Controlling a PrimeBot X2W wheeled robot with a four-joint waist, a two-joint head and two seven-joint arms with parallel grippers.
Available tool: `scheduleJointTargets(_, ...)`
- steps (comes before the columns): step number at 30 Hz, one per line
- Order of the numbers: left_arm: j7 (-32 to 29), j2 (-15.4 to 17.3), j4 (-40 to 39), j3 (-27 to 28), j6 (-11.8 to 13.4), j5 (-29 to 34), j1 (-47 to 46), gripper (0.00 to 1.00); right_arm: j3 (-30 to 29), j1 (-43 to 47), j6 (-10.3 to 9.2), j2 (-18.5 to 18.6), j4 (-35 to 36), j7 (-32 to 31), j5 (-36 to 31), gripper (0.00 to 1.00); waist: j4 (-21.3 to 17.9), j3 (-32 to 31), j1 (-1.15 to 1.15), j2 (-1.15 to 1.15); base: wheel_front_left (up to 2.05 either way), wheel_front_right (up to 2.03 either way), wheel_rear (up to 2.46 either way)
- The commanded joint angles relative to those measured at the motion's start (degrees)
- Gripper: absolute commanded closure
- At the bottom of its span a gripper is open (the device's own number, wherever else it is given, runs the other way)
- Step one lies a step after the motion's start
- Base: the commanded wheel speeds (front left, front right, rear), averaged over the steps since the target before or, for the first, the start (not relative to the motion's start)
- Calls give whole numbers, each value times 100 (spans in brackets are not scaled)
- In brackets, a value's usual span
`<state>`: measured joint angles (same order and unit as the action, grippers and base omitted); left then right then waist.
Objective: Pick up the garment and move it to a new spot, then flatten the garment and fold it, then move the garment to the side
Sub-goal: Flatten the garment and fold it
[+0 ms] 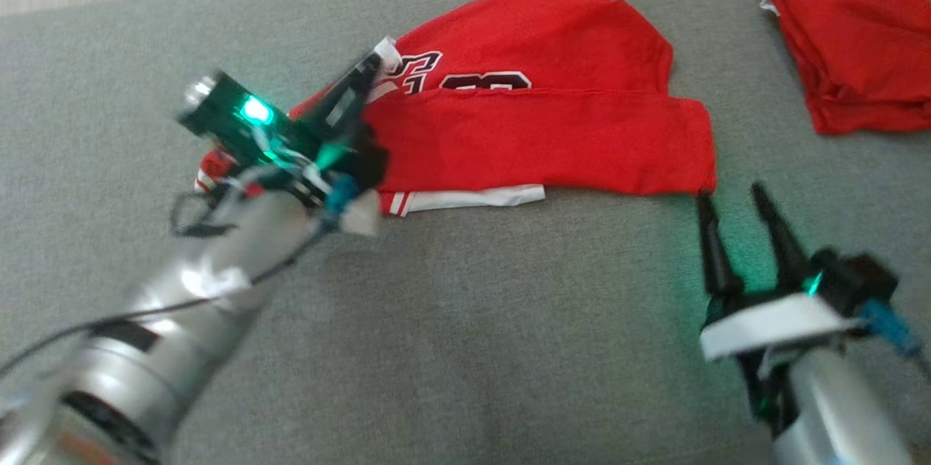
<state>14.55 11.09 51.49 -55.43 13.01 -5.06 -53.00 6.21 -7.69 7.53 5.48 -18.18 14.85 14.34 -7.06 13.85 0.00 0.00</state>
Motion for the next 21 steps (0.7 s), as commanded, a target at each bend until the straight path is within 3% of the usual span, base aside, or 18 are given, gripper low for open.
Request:
scheduleJointTargets(1,42,308,-306,229,2,1,-406,100,76,-363,-4,156,45,15,110,0,22,31,0,0,0,0,0)
scheduleJointTargets(10,-223,1280,-1543,379,103,58,-552,100,361,-1861,-4,854,-1864,-273,651,0,167,173,0,0,0,0,0)
scheduleJointTargets(20,-779,1885,-2757,358,222,94,-350,100,1188,-3086,-4,1242,-3545,-459,877,0,503,347,0,0,0,0,0)
scheduleJointTargets(21,-848,1947,-2909,346,239,105,-329,100,1275,-3192,-4,1265,-3831,-496,911,15,557,356,0,0,0,0,0)
